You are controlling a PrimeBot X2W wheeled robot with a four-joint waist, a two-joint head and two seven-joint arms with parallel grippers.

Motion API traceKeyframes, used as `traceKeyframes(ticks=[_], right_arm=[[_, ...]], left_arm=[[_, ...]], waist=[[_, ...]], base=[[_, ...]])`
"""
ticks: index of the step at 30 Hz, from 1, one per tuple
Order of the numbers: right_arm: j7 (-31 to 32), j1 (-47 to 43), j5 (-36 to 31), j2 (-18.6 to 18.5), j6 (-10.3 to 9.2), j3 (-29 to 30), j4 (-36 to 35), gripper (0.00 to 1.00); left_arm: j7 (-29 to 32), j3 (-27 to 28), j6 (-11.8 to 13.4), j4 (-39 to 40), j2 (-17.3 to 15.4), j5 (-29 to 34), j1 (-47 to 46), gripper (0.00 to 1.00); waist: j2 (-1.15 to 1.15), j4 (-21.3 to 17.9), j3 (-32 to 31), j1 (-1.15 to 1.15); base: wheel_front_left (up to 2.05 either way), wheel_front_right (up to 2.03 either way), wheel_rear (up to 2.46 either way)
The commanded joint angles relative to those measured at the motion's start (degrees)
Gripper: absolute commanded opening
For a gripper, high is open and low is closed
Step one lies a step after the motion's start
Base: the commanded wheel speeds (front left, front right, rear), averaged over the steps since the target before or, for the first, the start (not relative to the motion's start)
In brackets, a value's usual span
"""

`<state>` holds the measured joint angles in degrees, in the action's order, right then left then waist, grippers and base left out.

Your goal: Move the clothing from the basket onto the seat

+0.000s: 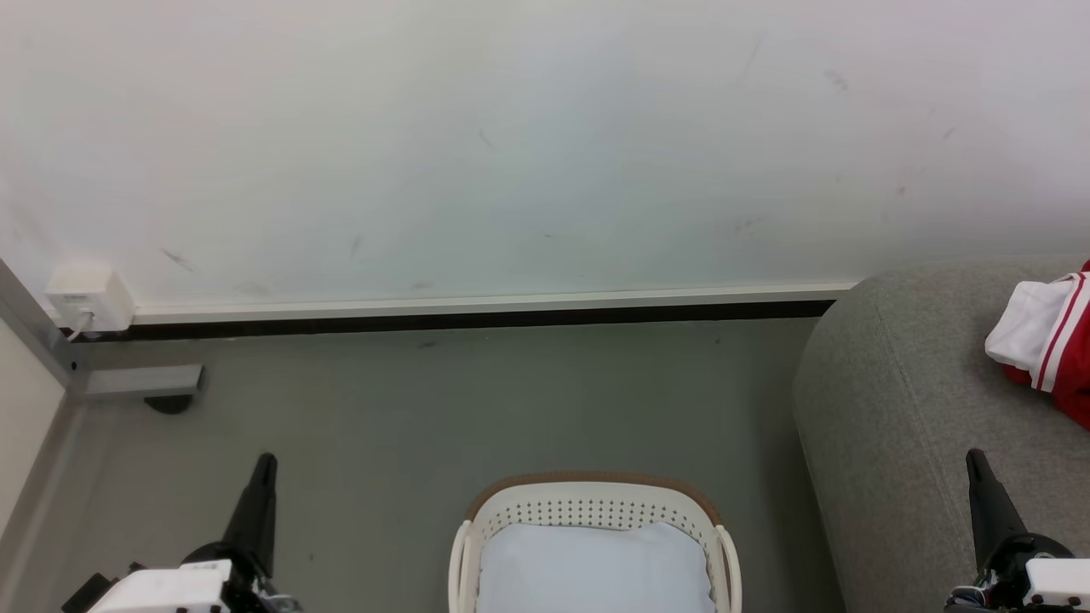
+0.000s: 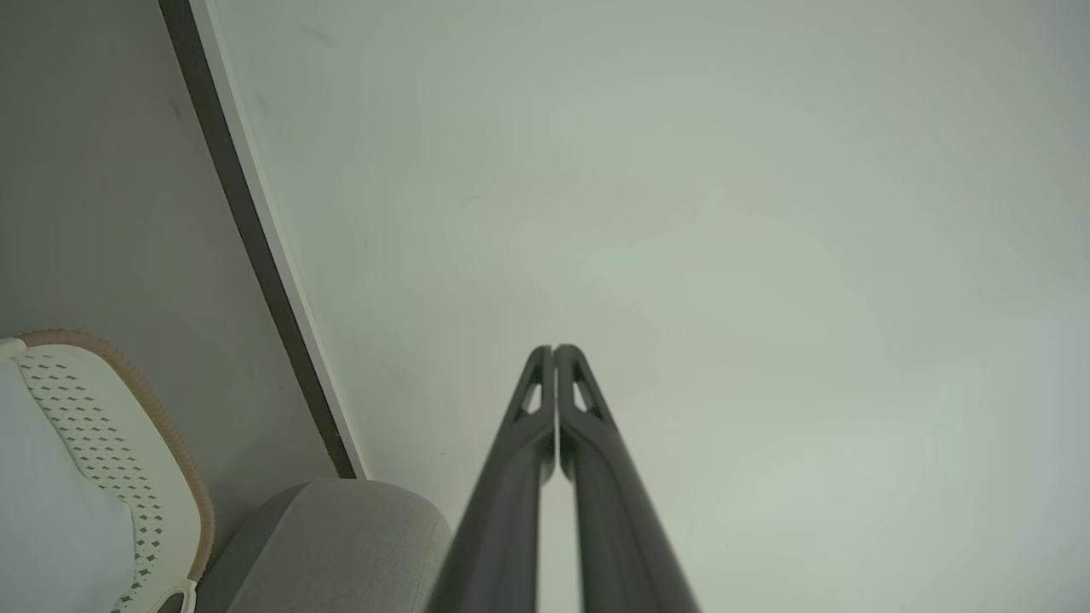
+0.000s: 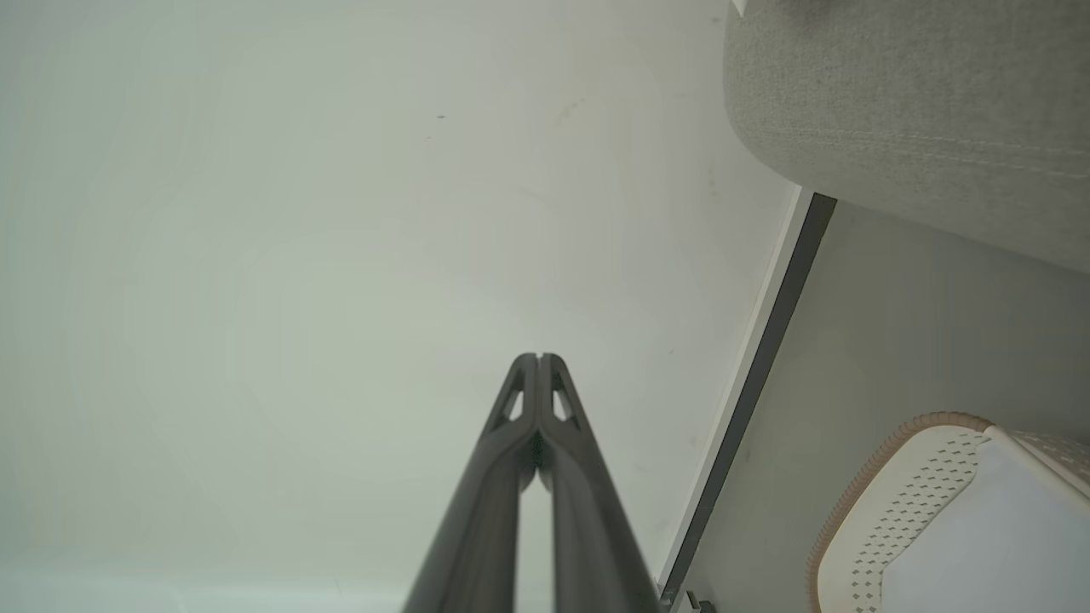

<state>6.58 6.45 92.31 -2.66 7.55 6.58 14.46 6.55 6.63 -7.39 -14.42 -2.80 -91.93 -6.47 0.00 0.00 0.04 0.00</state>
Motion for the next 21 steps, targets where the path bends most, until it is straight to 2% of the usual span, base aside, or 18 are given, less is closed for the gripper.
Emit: traceKeyframes(ticks=[1, 21], right_arm=[[0.23, 0.34, 0.06, -0.40, -0.12, 0.19, -0.32, 0.00], [0.23, 0.34, 0.06, -0.41, -0.12, 0.18, -0.32, 0.00]], left_arm=[[0.30, 0.18, -0.31, 0.12, -0.10, -0.73, -0.35, 0.00], [0.30, 0.17, -0.31, 0.12, -0.10, -0.72, -0.35, 0.00]], waist=[[0.00, 0.00, 0.00, 0.00], [0.00, 0.00, 0.00, 0.00]], base=[[0.00, 0.00, 0.00], [0.00, 0.00, 0.00]])
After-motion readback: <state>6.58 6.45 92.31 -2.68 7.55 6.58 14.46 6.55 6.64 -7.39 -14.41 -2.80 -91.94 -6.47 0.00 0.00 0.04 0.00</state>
